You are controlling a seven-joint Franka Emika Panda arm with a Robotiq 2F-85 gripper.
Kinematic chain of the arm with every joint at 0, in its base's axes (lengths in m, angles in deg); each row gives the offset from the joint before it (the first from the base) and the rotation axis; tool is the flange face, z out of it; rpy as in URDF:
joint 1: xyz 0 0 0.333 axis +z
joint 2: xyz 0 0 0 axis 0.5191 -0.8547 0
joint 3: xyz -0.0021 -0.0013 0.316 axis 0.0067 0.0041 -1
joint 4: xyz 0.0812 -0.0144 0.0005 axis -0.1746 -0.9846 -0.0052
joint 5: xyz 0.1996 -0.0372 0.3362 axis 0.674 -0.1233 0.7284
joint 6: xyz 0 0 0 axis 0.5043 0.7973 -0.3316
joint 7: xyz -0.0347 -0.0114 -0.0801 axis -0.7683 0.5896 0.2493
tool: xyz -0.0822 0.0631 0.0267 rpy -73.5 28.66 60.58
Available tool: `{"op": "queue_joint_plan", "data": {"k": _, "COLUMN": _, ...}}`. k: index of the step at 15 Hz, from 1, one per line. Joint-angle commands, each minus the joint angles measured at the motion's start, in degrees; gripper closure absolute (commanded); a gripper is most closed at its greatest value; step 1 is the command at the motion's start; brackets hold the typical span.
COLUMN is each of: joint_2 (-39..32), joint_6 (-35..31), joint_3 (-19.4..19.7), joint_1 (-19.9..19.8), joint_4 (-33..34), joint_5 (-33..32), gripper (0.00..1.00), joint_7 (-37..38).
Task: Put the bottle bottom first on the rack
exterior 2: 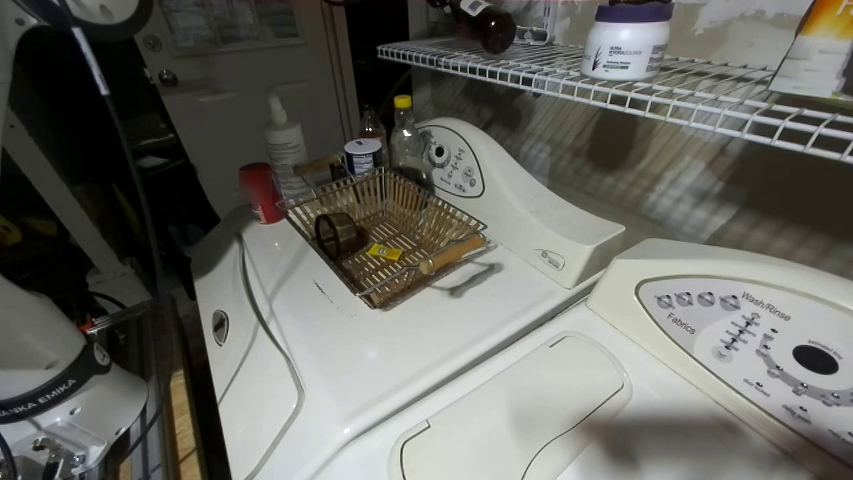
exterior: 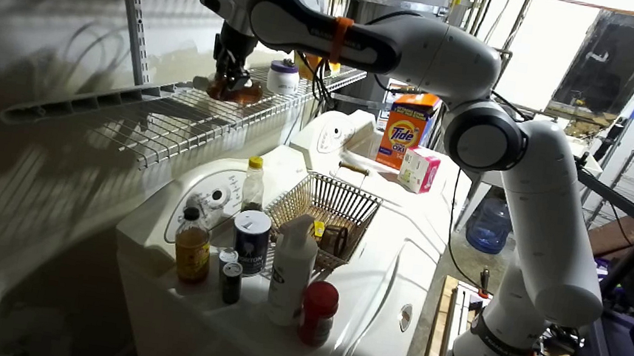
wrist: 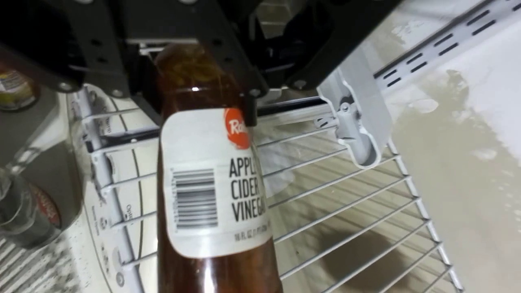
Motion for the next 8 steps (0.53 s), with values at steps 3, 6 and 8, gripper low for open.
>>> {"op": "queue_joint_plan", "data": {"k": 3, "joint_2": 2.2, "joint_6": -4.5, "joint_3": 0.2, "joint_1": -1.1, "joint_4": 1.1, "joint_5": 1.8, "gripper": 0.78, "joint_7": 13.0}}
{"op": "queue_joint_plan", "data": {"k": 6, "joint_2": 3.8, "joint_6": -6.3, "joint_3": -0.3, "joint_1": -2.5, "joint_4": -0.3, "joint_5": 3.7, "gripper": 0.78, "joint_7": 20.0}}
{"op": "queue_joint_plan", "data": {"k": 8, "joint_2": 4.7, "joint_6": -8.5, "joint_3": -0.7, "joint_1": -3.5, "joint_4": -1.3, "joint_5": 5.9, "gripper": 0.78, "joint_7": 23.7}}
